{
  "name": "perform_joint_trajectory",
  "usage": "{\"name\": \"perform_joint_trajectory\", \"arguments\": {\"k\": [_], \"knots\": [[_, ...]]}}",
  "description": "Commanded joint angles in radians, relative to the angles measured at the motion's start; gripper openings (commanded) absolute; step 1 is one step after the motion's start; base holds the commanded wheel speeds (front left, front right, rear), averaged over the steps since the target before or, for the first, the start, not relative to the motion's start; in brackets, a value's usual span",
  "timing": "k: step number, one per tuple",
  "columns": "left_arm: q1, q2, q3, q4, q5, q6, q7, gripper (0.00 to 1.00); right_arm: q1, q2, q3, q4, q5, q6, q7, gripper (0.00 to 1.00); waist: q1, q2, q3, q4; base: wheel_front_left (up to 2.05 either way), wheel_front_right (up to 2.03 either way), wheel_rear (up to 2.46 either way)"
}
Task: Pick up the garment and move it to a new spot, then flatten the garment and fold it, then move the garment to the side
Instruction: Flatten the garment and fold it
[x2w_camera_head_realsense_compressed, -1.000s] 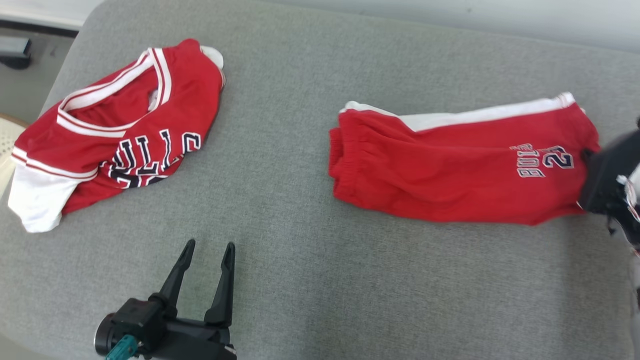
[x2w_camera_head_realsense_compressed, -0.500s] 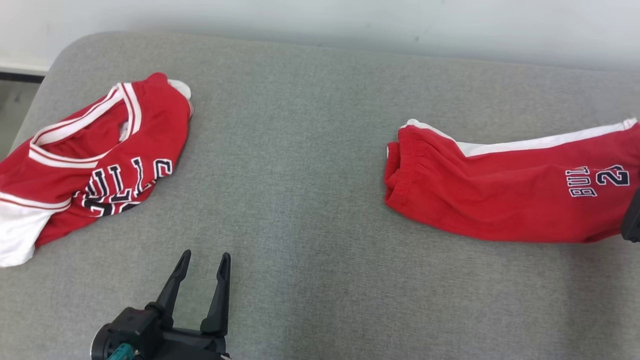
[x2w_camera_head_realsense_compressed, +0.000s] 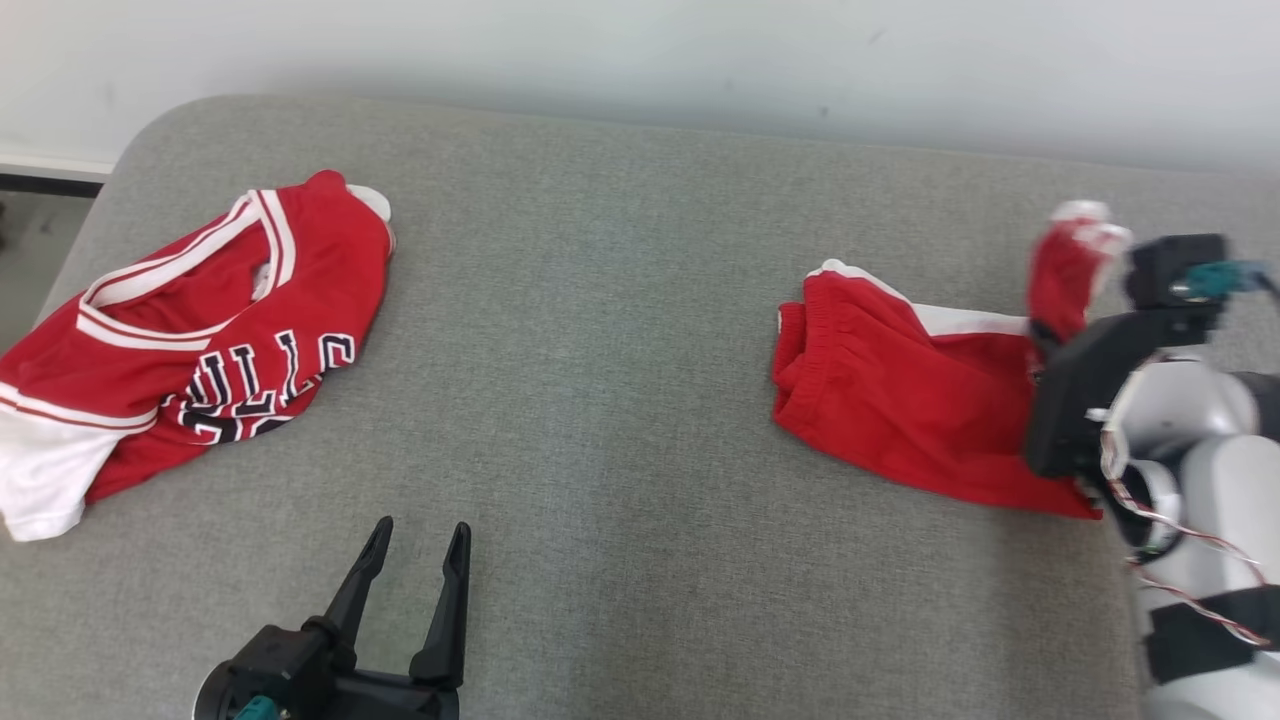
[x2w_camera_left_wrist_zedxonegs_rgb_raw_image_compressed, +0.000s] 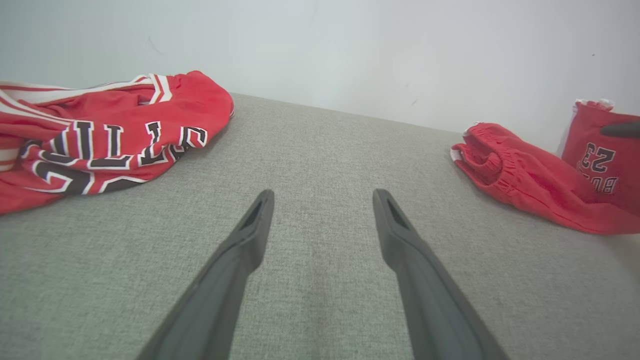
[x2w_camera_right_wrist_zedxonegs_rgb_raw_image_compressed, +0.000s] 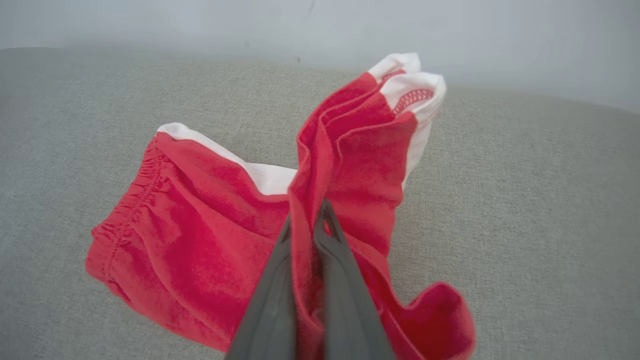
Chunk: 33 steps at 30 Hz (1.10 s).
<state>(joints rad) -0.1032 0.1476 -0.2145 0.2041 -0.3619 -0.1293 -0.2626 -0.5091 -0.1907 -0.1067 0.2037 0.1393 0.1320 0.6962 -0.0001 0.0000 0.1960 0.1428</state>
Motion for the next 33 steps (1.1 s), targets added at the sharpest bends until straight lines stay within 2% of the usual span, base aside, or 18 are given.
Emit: {"name": "perform_joint_trajectory", "arguments": {"k": [1,8,23,24,25,26,31,33], "knots": [[0.007,-0.002,-0.003,0.002,-0.005,-0.001,-0.003,1.0,-0.027,0.018,0.032,0.032,0.007,-0.002,0.002,0.0,0.0001,0.0,0.001,0.014,0.0,0.0,0.0],[0.008,-0.007,-0.014,0.015,-0.015,-0.001,-0.003,1.0,-0.095,0.08,0.093,0.175,0.012,-0.002,-0.03,0.0,0.0001,0.0,-0.001,0.057,0.0,0.0,0.0],[0.014,-0.018,-0.021,0.026,-0.025,-0.001,-0.003,1.0,-0.186,0.126,0.156,0.396,-0.01,-0.002,-0.102,0.0,0.0001,0.0,-0.004,0.124,0.0,0.0,0.0],[0.014,-0.019,-0.02,0.026,-0.025,-0.001,-0.003,1.0,-0.187,0.127,0.156,0.408,-0.006,-0.002,-0.102,0.5,0.0001,0.0,-0.004,0.126,0.0,0.0,0.0],[0.015,-0.019,-0.02,0.026,-0.025,-0.001,-0.003,1.0,-0.189,0.129,0.153,0.412,0.005,-0.002,-0.105,0.93,0.0001,0.0,-0.005,0.128,0.0,0.0,0.0],[0.015,-0.02,-0.019,0.026,-0.025,-0.001,-0.003,1.0,-0.193,0.132,0.151,0.41,0.02,-0.002,-0.11,1.0,0.0001,0.0,-0.006,0.128,0.0,0.0,0.0],[0.025,-0.017,-0.009,0.024,-0.023,-0.001,-0.003,1.0,-0.181,0.137,0.15,0.329,0.166,-0.002,-0.087,1.0,0.0001,0.0,-0.017,0.121,0.0,0.0,0.0],[0.027,-0.014,-0.002,0.021,-0.021,-0.001,-0.003,1.0,-0.159,0.108,0.141,0.267,0.182,-0.002,-0.084,1.0,0.0001,0.0,-0.022,0.113,0.0,0.0,0.0]]}}
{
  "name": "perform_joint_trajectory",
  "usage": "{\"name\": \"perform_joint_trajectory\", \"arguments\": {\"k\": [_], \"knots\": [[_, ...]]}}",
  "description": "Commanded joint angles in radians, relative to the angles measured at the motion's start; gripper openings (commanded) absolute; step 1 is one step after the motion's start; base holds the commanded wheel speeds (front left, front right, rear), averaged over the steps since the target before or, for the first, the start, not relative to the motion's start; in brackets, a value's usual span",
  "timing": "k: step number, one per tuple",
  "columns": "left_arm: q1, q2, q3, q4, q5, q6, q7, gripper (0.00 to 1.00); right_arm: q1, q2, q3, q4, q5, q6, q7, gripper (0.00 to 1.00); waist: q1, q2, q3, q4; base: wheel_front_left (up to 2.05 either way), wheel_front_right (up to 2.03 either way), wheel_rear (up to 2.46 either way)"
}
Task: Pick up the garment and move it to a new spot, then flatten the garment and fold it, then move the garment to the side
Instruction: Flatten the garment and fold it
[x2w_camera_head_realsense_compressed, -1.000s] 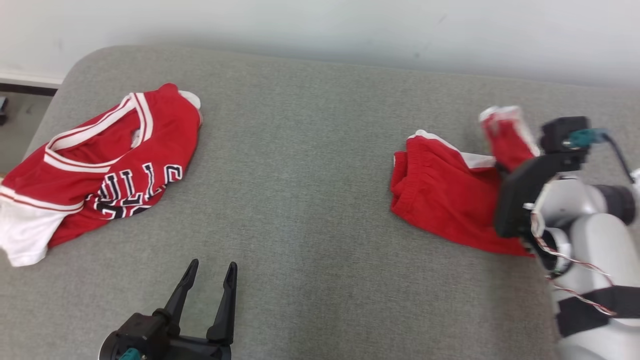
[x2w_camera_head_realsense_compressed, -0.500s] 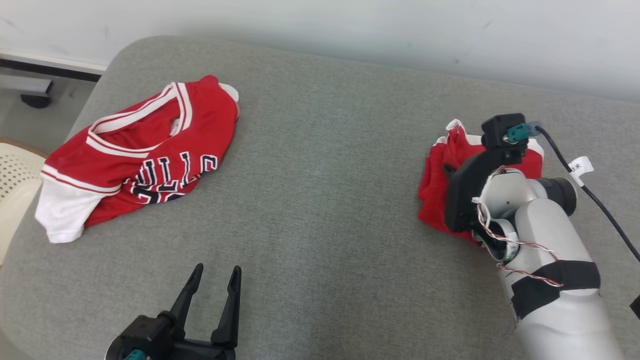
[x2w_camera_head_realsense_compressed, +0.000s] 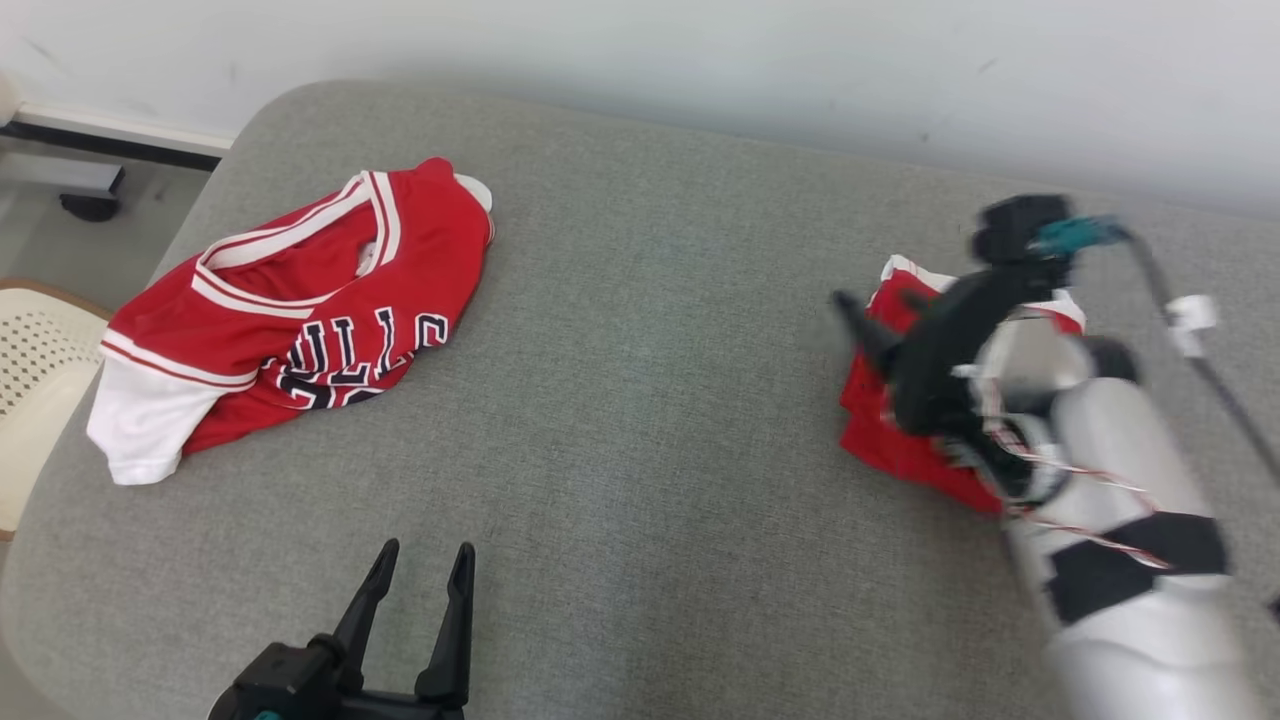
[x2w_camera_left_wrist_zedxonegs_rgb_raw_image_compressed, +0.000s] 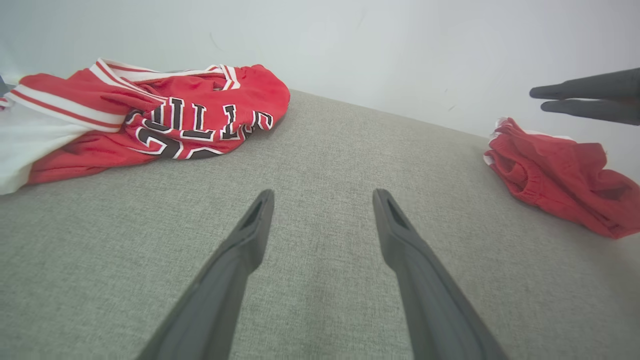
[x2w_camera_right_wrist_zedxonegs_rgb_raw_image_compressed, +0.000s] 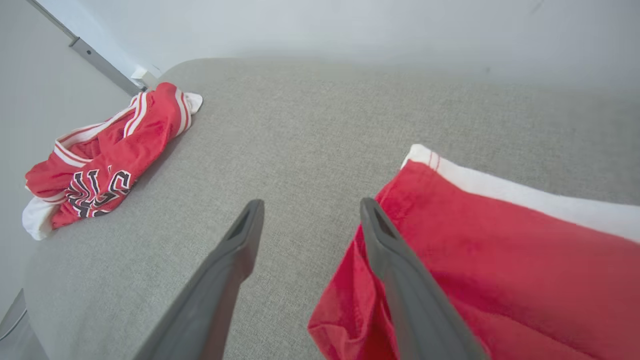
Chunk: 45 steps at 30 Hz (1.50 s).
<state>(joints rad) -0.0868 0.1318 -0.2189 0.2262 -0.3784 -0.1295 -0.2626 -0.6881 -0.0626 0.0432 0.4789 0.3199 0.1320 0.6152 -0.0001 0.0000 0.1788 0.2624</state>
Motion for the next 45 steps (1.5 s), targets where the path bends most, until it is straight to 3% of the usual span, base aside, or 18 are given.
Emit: {"name": "perform_joint_trajectory", "arguments": {"k": [1,5,6,7,8,14,19,33,41,44,45], "knots": [[0.012,0.002,0.005,-0.004,-0.003,-0.001,-0.003,1.0,0.033,-0.041,-0.024,-0.04,-0.004,-0.002,-0.006,1.0,0.0001,0.0,-0.006,-0.011,0.0,0.0,0.0],[0.023,0.0,0.01,-0.012,0.001,0.0,-0.003,1.0,0.098,-0.092,-0.1,-0.15,-0.07,-0.002,-0.019,1.0,0.0001,0.0,-0.008,-0.023,0.0,0.0,0.0],[0.023,-0.001,0.008,-0.014,0.002,0.0,-0.003,1.0,0.119,-0.103,-0.119,-0.168,-0.091,-0.002,-0.021,0.52,0.0001,0.0,-0.006,-0.026,0.0,0.0,0.0],[0.022,-0.003,0.006,-0.016,0.003,0.0,-0.003,1.0,0.141,-0.114,-0.135,-0.179,-0.118,-0.002,-0.024,0.16,0.0001,0.0,-0.004,-0.028,0.0,0.0,0.0],[0.019,-0.004,0.005,-0.017,0.004,-0.001,-0.003,1.0,0.163,-0.122,-0.141,-0.187,-0.139,-0.002,-0.027,0.0,0.0001,0.0,-0.001,-0.03,0.0,0.0,0.0],[-0.01,-0.009,0.0,-0.013,0.003,-0.001,-0.003,1.0,0.22,-0.106,-0.098,-0.148,-0.182,-0.002,-0.077,0.0,0.0001,0.0,0.019,-0.036,0.0,0.0,0.0],[-0.027,-0.01,-0.012,0.001,0.0,-0.001,-0.003,1.0,0.212,-0.084,0.037,-0.068,-0.184,-0.002,-0.153,0.0,0.0001,0.0,0.026,-0.025,0.0,0.0,0.0],[-0.001,-0.007,-0.011,-0.007,-0.012,-0.001,-0.003,1.0,0.205,-0.041,0.318,0.013,-0.116,-0.002,-0.195,0.0,0.0001,0.0,0.008,-0.019,0.0,0.0,0.0],[0.009,-0.005,-0.01,-0.012,-0.011,-0.001,-0.003,1.0,0.221,-0.041,0.325,-0.026,-0.09,-0.002,-0.205,0.0,0.0001,0.0,-0.013,-0.023,0.0,0.0,0.0],[0.024,-0.003,0.001,-0.014,-0.008,-0.001,-0.003,1.0,0.244,-0.038,0.277,-0.106,-0.064,-0.002,-0.226,1.0,0.0001,0.0,-0.027,-0.032,0.0,0.0,0.0],[0.028,-0.002,0.007,-0.017,-0.004,0.0,-0.003,1.0,0.259,-0.037,0.249,-0.136,-0.06,-0.002,-0.234,1.0,0.0001,0.0,-0.033,-0.037,0.0,0.0,0.0]]}}
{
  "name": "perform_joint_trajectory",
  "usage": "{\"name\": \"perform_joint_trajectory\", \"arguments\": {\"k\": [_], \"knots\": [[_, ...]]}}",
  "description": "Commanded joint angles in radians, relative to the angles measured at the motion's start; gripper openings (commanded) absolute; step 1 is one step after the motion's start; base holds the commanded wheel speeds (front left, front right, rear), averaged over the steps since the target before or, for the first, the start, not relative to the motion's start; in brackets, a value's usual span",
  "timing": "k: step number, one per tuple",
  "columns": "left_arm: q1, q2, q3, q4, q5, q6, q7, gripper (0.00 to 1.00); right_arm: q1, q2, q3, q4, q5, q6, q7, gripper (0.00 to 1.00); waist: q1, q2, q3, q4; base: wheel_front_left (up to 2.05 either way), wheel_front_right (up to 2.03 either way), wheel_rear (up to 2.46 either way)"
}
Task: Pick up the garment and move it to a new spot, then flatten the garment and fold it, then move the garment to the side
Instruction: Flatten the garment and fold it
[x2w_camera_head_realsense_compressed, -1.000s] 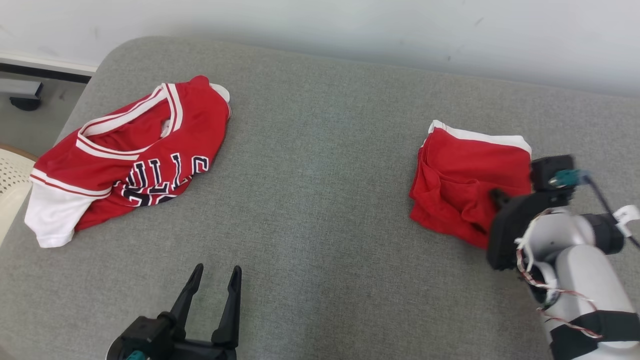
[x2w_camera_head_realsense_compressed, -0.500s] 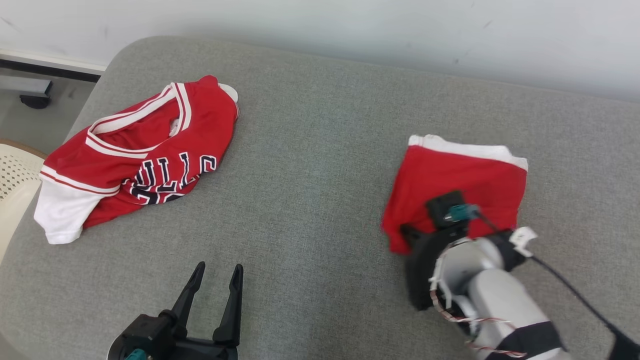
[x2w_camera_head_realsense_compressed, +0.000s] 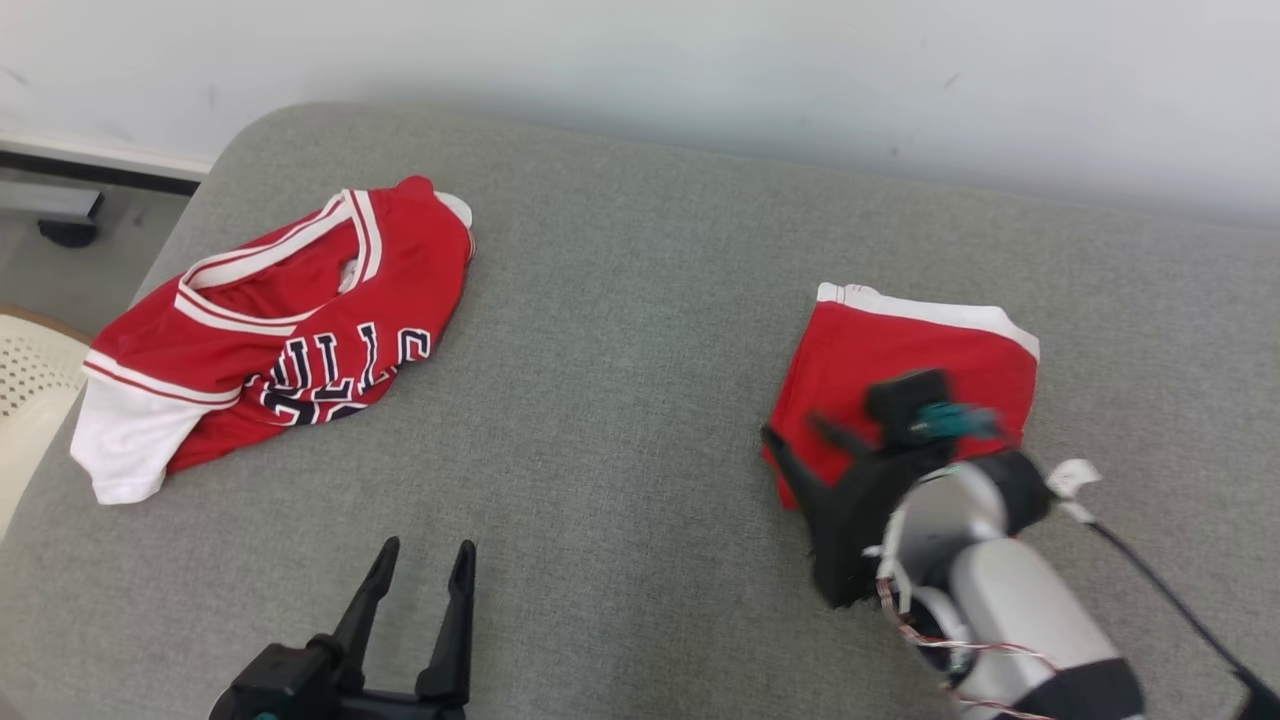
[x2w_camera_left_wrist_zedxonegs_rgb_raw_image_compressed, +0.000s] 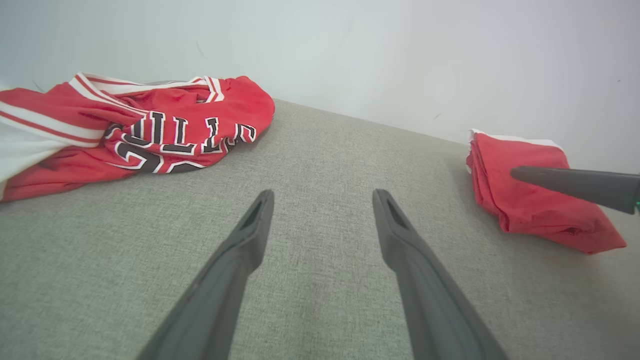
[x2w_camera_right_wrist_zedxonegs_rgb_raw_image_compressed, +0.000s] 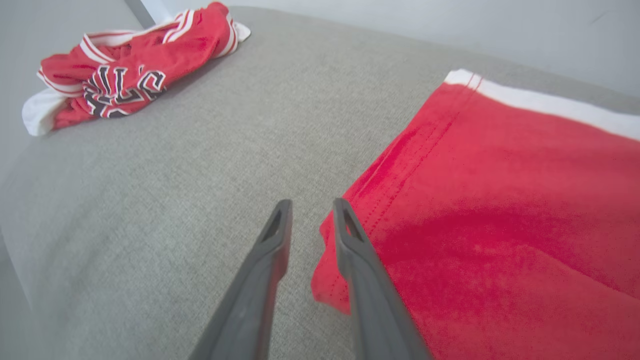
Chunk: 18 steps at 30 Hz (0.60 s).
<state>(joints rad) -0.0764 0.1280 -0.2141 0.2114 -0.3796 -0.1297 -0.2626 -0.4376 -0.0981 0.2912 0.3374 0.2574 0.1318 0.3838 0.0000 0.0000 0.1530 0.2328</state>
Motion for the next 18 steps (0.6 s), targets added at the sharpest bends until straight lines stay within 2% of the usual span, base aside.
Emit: {"name": "perform_joint_trajectory", "arguments": {"k": [1,9,13,18], "knots": [[0.019,0.001,0.009,-0.006,0.0,0.001,-0.003,1.0,0.026,0.0,-0.024,-0.029,0.003,-0.002,-0.016,1.0,0.0,0.0,-0.012,-0.011,0.0,0.0,0.0],[0.04,-0.006,0.074,-0.035,0.043,0.022,-0.003,1.0,0.219,0.023,-0.259,-0.256,-0.055,-0.002,-0.162,1.0,0.0,0.0,-0.059,-0.064,0.0,0.0,0.0],[0.056,-0.009,0.11,-0.054,0.071,0.025,-0.003,1.0,0.306,0.035,-0.333,-0.289,-0.07,-0.002,-0.266,1.0,0.0,0.0,-0.084,-0.095,0.0,0.0,0.0],[0.087,-0.012,0.163,-0.086,0.117,0.03,-0.003,1.0,0.389,0.045,-0.375,-0.262,-0.044,-0.002,-0.386,1.0,0.0,0.0,-0.127,-0.138,0.0,0.0,0.0]]}}
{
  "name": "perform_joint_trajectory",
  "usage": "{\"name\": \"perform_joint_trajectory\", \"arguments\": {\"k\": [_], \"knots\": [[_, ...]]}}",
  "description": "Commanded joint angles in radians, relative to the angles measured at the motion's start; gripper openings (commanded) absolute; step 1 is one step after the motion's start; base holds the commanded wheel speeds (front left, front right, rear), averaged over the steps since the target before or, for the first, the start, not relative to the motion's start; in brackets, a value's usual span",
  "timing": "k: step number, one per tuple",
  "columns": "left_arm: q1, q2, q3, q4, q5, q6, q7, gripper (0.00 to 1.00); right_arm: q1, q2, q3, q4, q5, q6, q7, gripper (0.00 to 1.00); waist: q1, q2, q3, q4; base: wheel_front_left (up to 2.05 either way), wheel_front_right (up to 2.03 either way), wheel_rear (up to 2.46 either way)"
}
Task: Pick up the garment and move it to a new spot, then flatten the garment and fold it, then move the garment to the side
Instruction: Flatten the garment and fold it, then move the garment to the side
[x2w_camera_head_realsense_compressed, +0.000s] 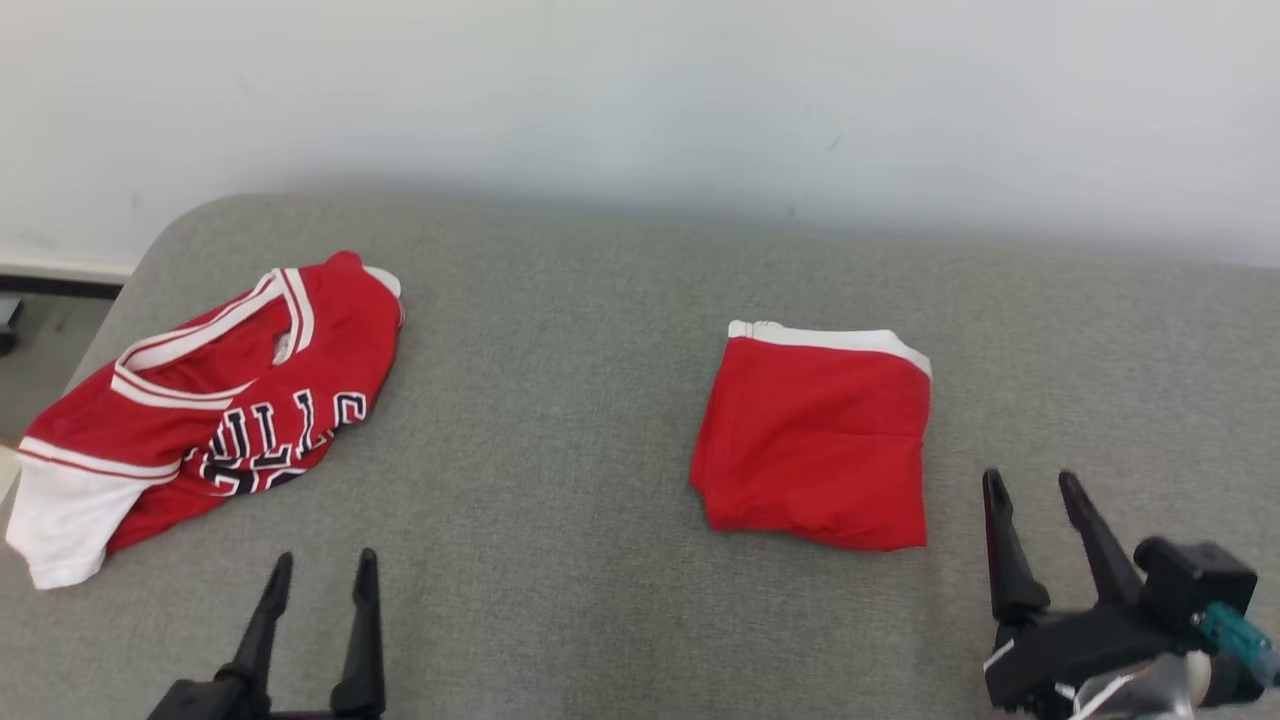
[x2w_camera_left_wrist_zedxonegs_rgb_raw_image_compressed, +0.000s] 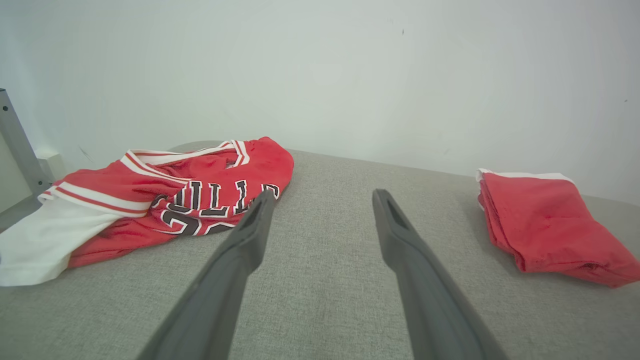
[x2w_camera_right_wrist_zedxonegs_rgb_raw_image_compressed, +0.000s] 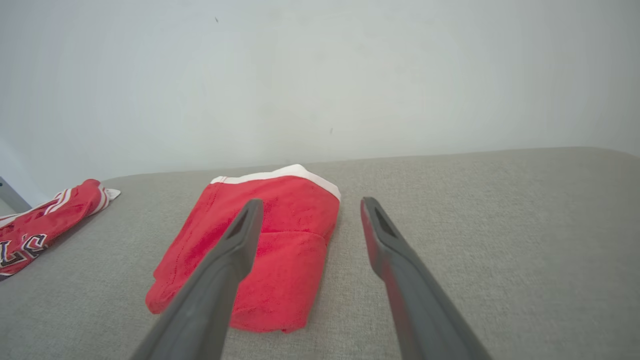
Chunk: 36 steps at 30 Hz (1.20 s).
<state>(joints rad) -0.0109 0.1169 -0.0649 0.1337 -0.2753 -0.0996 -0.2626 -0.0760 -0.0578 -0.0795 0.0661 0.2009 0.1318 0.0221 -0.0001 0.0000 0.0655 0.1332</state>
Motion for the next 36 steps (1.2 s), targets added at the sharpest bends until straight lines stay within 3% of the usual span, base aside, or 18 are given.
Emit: {"name": "perform_joint_trajectory", "arguments": {"k": [1,9,14,36], "knots": [[0.021,-0.001,0.013,-0.009,0.013,0.0,-0.003,1.0,0.027,0.005,-0.005,0.009,0.012,-0.002,-0.024,1.0,0.0001,0.0,-0.039,-0.038,0.0,0.0,0.0],[0.079,-0.018,0.09,0.002,0.019,-0.014,-0.003,1.0,0.096,0.007,0.008,0.098,0.025,-0.002,-0.158,1.0,0.0001,0.0,-0.079,-0.092,0.0,0.0,0.0],[0.095,-0.005,0.083,0.025,0.023,-0.026,-0.003,1.0,0.095,0.007,0.013,0.147,0.008,-0.002,-0.189,1.0,0.0001,0.0,-0.089,-0.118,0.0,0.0,0.0],[0.075,0.008,0.031,0.031,0.009,-0.031,-0.003,1.0,0.066,0.008,0.013,0.197,0.03,-0.002,-0.16,1.0,0.0001,0.0,-0.073,-0.134,0.0,0.0,0.0]]}}
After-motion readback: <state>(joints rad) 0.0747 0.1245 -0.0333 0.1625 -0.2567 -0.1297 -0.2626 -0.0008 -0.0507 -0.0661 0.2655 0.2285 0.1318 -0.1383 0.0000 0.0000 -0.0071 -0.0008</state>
